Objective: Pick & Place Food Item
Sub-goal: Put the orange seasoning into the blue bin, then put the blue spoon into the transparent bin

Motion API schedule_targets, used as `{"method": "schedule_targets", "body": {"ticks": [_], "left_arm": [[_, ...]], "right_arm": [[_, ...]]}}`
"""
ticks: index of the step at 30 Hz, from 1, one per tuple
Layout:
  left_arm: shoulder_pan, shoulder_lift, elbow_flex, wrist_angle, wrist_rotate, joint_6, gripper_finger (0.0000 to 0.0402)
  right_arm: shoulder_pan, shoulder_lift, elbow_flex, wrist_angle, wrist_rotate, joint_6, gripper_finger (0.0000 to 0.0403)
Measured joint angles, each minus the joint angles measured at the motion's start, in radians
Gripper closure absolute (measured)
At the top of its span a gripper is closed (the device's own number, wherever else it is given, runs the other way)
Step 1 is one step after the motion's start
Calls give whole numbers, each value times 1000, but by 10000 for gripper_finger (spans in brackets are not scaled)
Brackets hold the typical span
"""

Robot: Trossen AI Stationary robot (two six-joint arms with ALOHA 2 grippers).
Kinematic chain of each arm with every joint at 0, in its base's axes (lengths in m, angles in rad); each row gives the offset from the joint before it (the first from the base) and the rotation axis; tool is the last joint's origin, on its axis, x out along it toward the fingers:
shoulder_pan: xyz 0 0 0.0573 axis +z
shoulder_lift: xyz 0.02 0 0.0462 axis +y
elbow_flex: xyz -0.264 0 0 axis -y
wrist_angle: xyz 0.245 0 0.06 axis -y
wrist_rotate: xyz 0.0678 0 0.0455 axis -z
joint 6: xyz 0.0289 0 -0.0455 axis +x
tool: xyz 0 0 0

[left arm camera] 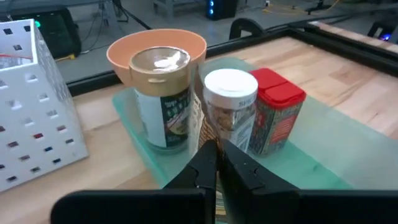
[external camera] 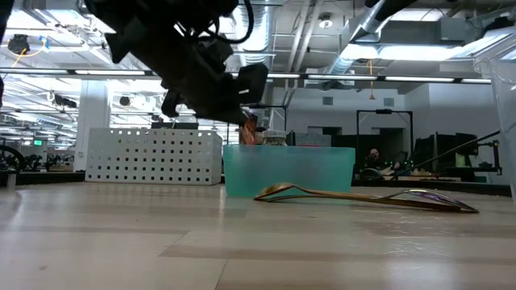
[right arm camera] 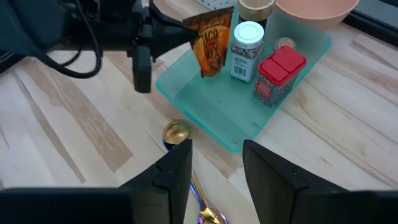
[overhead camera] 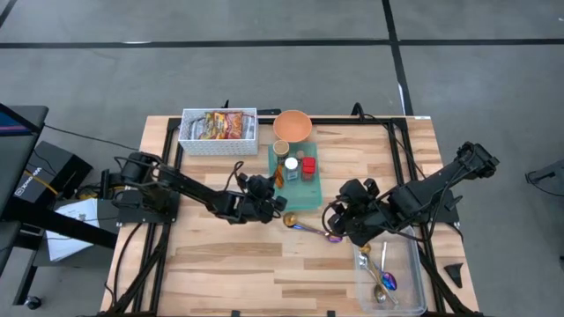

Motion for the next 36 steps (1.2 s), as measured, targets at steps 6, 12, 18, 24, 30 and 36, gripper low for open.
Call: {"method": "schedule_targets", "body": {"ticks": [6,12,18,24,30,36], "left_arm": [[23,13,0,12,-5,4,401],[74,13,0,26,52,53,401],[109,13,-5,26,135,55,374],[101,13,-5,26,136,55,327],[81,13,-5,26,112,55,283],[58,-16,-4,31,99,56,249]], "right_arm": [[0,0,0,1,0,0,267],[0,0,0,1,0,-6,269],[0,0,0,1,0,-8,269],[0,0,0,1,12,-8,269],[0,0,0,3,23,-8,269],[0,0,0,3,23,-8,269]]}}
